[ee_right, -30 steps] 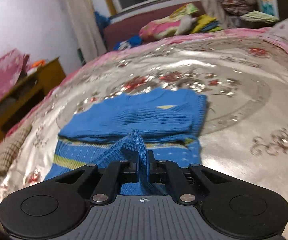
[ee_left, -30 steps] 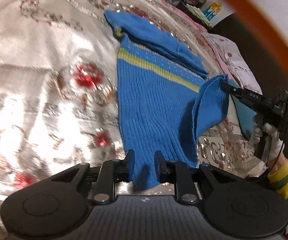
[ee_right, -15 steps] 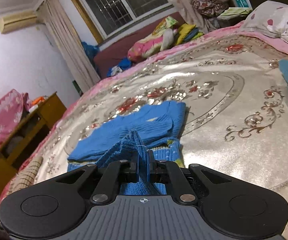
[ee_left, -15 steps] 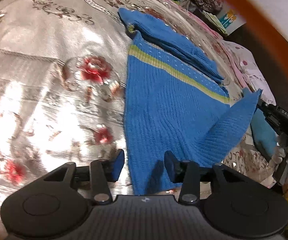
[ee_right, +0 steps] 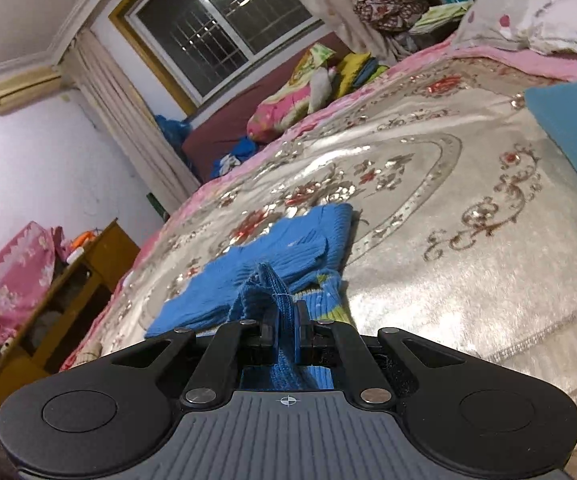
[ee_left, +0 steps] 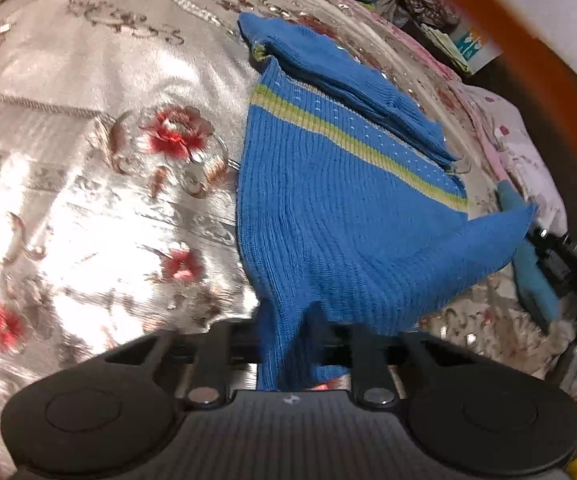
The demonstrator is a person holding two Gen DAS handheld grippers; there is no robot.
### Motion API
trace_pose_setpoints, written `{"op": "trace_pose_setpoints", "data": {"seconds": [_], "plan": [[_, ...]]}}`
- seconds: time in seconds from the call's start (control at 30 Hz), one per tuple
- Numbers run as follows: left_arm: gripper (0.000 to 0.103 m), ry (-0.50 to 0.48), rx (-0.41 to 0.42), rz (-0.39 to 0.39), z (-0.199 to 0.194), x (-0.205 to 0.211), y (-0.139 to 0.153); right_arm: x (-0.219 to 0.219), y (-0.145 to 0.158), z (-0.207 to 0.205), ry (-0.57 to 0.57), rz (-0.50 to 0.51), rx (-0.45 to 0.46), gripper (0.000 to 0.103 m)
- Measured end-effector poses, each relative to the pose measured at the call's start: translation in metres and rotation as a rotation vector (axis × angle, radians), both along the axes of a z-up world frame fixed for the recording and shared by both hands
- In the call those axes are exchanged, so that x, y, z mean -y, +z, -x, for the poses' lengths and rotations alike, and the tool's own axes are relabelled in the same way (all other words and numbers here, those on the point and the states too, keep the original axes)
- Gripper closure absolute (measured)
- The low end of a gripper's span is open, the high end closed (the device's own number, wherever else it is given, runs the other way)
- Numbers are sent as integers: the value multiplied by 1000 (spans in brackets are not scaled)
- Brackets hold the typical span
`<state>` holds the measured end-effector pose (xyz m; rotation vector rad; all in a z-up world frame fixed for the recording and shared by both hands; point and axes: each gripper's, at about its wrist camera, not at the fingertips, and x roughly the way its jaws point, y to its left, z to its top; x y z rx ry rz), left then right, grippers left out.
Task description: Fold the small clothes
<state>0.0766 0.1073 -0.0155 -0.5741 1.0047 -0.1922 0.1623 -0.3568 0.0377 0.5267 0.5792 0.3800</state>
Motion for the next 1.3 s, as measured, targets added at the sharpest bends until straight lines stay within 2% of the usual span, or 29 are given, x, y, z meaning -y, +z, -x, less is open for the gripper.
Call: {"op": "trace_pose_setpoints", "data": {"seconds": [0.13,0.33,0.63,0.87,1.13,1.3], "plan": [[91,-1,17,65,-4,3,3,7,-6,4,-11,-27,-9,98],[91,-11,87,146,-19,0,19,9,-7,4,-14,-38,-6,98],[92,28,213,235,-66,-25,41,1,6,-14,-18,-46,9,98],[92,51,314,266,-113,-45,53,-16,15,-49,-12,-41,18,98],[94,61,338,257,-161,-54,49,-36,24,-103,-16,-25,30,98],[94,75,381,248,-180,-61,56,-46,25,-131,-22,-33,27,98]]}}
